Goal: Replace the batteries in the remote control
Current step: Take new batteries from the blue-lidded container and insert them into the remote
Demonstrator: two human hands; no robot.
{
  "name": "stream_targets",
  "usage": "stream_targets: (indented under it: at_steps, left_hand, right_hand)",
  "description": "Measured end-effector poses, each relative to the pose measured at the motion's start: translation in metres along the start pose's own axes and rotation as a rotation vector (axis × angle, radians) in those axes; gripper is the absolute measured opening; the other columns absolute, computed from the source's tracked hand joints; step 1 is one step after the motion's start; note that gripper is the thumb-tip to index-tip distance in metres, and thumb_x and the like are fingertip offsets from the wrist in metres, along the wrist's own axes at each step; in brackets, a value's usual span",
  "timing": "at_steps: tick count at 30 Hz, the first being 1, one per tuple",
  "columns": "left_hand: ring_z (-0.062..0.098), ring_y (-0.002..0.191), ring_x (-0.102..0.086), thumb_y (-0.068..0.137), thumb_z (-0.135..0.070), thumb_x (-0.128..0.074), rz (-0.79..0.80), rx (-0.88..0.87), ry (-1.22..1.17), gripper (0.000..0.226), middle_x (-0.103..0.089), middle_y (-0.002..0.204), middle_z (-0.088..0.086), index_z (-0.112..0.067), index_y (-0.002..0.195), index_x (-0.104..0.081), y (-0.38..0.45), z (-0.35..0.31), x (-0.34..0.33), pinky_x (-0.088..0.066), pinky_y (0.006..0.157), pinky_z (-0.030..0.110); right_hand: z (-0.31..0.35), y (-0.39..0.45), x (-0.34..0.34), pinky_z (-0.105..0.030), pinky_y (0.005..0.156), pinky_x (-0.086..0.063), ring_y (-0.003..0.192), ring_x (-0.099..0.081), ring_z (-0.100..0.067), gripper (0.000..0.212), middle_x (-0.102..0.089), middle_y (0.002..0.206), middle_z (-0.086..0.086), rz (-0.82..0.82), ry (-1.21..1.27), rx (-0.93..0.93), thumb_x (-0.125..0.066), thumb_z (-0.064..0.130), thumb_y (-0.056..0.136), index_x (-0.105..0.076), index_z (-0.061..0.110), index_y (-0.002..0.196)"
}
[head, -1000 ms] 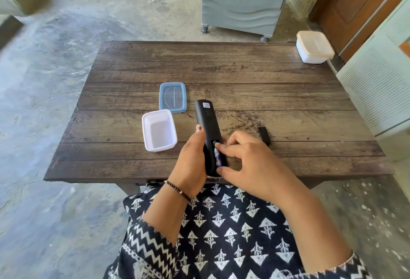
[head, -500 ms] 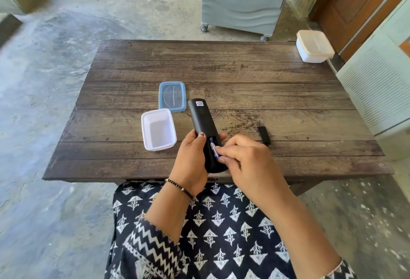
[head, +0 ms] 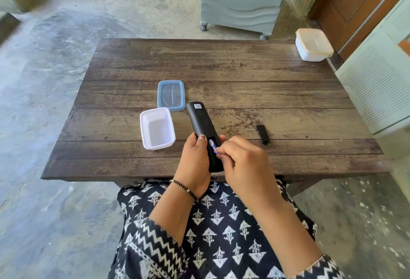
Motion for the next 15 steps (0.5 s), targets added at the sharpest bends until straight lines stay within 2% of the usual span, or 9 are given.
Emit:
stream_targets:
  at_steps: [3, 6, 8, 12, 15]
  left_hand:
    - [0.017, 0.074, -0.061, 0.101, -0.014, -0.026, 0.000, -0.005, 0.034, 0.029, -0.062, 0.093, 0.012, -0.002, 0.115, -0.048, 0.000, 0.001, 0.000, -0.054, 0.061, 0.024]
    - [0.008, 0.058, -0.059, 0.101, -0.013, -0.027, 0.006, -0.024, 0.079, 0.025, -0.060, 0.078, 0.005, -0.006, 0.109, -0.050, -0.002, 0.002, 0.000, -0.050, 0.053, 0.020]
    - [0.005, 0.051, -0.054, 0.100, -0.014, -0.028, 0.003, -0.040, 0.117, 0.025, -0.056, 0.072, 0.002, -0.005, 0.112, -0.049, -0.003, 0.003, 0.000, -0.046, 0.049, 0.019]
    - [0.011, 0.061, -0.051, 0.100, -0.013, -0.030, 0.012, -0.088, 0.131, 0.025, -0.055, 0.075, 0.003, -0.005, 0.113, -0.049, -0.001, -0.003, -0.002, -0.047, 0.054, 0.021]
    - [0.012, 0.060, -0.052, 0.100, -0.012, -0.030, 0.023, -0.081, 0.092, 0.024, -0.057, 0.074, 0.003, -0.005, 0.111, -0.050, 0.002, -0.009, -0.005, -0.048, 0.054, 0.022]
  right_hand:
    - [-0.004, 0.004, 0.000, -0.035, 0.063, -0.056, 0.080, -0.067, -0.020, 0.006, -0.068, 0.083, -0.003, 0.007, 0.031, -0.037, -0.066, 0.003, 0.078, -0.069, 0.008, 0.077]
    - [-0.002, 0.007, -0.002, -0.040, 0.059, -0.054, 0.073, -0.064, -0.025, 0.010, -0.066, 0.078, -0.004, 0.058, -0.014, -0.037, -0.063, 0.001, 0.078, -0.069, 0.008, 0.076]
    - [0.002, 0.008, -0.003, -0.040, 0.055, -0.052, 0.066, -0.060, -0.026, 0.014, -0.062, 0.076, -0.004, 0.104, -0.081, -0.018, -0.059, -0.002, 0.078, -0.067, 0.009, 0.076]
    - [0.009, 0.012, 0.000, -0.038, 0.052, -0.050, 0.065, -0.057, -0.025, 0.016, -0.059, 0.076, -0.006, 0.124, -0.119, 0.037, -0.054, -0.006, 0.079, -0.064, 0.005, 0.076]
    - [0.006, 0.013, 0.001, -0.041, 0.058, -0.052, 0.075, -0.058, -0.026, 0.015, -0.058, 0.080, -0.007, 0.121, -0.107, 0.064, -0.052, -0.006, 0.082, -0.063, 0.002, 0.077]
Point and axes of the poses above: each hand's wrist, its own y-axis towards the middle knuckle, its own x-axis out of the back of the hand, z = x × y, the point moved 4 cm from there along y, towards the middle knuckle
